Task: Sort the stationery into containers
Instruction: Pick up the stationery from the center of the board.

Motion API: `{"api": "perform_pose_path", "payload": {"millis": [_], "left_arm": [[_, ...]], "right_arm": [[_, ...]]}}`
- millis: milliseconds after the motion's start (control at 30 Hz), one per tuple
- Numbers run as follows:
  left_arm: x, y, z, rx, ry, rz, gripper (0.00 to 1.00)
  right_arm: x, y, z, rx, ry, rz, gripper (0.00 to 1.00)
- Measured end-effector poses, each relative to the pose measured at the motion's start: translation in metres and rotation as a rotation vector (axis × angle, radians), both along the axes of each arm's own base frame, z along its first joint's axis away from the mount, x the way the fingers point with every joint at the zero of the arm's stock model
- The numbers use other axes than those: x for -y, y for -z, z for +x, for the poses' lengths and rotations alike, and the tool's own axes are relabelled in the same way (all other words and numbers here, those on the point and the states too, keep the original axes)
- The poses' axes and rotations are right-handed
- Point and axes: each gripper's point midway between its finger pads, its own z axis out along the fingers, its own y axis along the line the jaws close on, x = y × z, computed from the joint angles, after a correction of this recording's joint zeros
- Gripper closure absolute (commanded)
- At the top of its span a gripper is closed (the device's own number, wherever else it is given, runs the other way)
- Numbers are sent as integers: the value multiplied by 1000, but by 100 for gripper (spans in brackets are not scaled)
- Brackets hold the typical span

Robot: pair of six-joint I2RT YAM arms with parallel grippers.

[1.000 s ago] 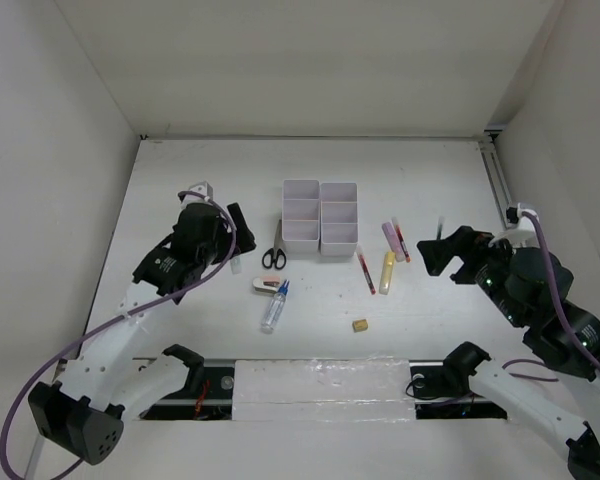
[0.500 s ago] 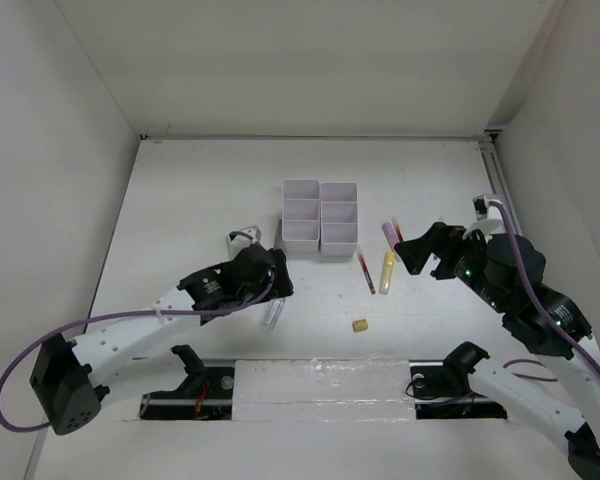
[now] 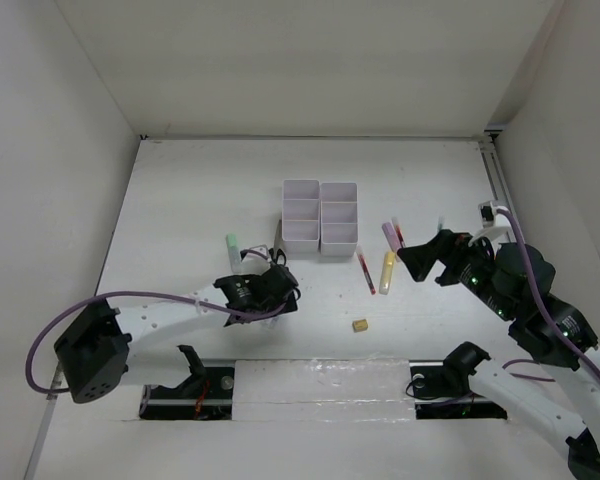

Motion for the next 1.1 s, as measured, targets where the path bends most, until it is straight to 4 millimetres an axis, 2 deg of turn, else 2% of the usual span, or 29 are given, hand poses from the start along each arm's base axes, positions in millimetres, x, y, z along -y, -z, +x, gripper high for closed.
{"api": "perform_pose_path", "payload": {"millis": [200,233,333,367,400,533,600,667,800,933,1000,1100], "left_arm": [[3,21,2,-26,10,58,16],[3,24,1,-30,16,67,24],[8,31,-5,-37,48,94,28],[9,32,-6,-29,59,100,34],[12,32,-8,-24,70,105,50],[26,34,-13,-11,101,118,85],[36,33,-14,-5,112,112,90],[43,33,-14,-1,117,104,100],[52,32,-17,9,139,106,100],[73,25,-36,20,236,110,100],[90,11,-43,48,286,91,100],[120,-22,-41,132,335,14,100]], "right_arm": [[-1,0,-1,-1,-7,1,0],[-1,0,-1,-1,-7,1,0],[-1,0,-1,-1,-6,1,0],[-1,0,0,-1,-6,1,0],[-1,1,0,-2,-6,0,0],[-2,7,1,-11,-6,-6,0],[-2,8,1,-15,-6,-8,0],[-2,8,1,-15,-6,-8,0],[-2,8,2,-15,1,-6,0],[4,7,5,-13,45,3,0],[8,6,7,-8,74,19,0],[13,6,7,-2,108,43,0]]}}
